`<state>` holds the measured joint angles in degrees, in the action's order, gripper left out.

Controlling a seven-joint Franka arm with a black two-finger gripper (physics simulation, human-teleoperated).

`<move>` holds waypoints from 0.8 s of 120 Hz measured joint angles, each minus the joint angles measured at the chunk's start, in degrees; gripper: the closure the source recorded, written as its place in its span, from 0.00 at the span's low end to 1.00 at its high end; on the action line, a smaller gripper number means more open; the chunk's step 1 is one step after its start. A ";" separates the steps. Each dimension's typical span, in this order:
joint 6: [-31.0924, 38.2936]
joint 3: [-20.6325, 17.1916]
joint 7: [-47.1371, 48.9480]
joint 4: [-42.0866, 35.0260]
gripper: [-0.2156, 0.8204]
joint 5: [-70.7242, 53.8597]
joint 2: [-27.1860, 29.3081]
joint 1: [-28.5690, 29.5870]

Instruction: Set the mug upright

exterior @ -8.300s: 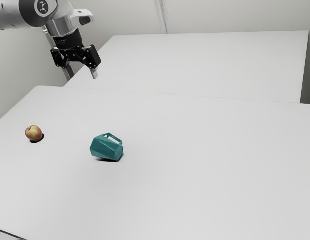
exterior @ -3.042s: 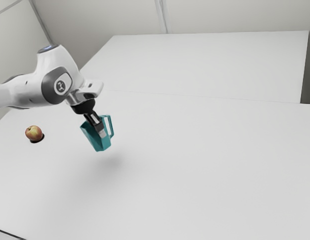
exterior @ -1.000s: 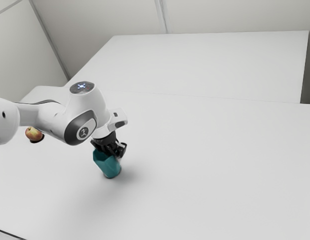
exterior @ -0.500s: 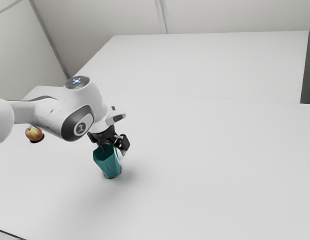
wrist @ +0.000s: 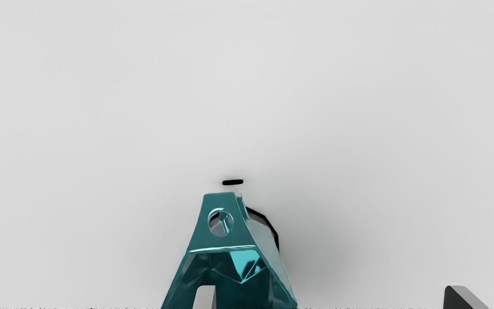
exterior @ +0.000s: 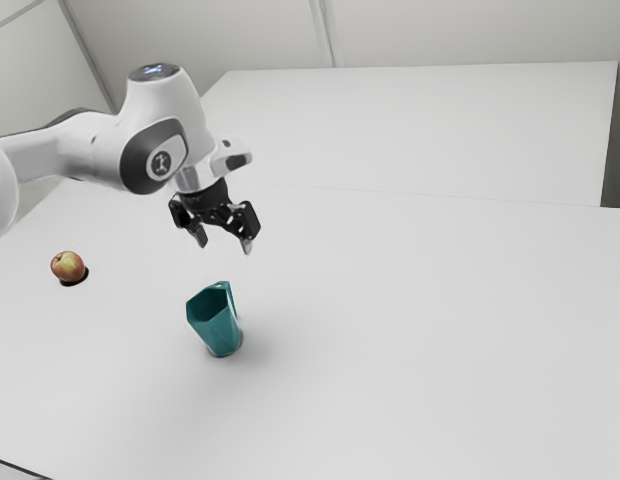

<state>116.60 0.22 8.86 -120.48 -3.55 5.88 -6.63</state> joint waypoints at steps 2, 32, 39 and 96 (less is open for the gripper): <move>-0.76 -0.03 -0.01 0.83 0.23 0.08 -0.41 0.05; -10.19 -3.23 -0.09 11.25 0.23 0.57 -4.09 2.90; -11.92 -3.27 -0.08 14.04 0.23 0.60 -4.88 2.81; -16.85 -3.07 0.15 25.01 0.23 1.10 -6.43 2.02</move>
<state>99.76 -2.85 9.01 -95.47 -2.45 -0.55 -4.61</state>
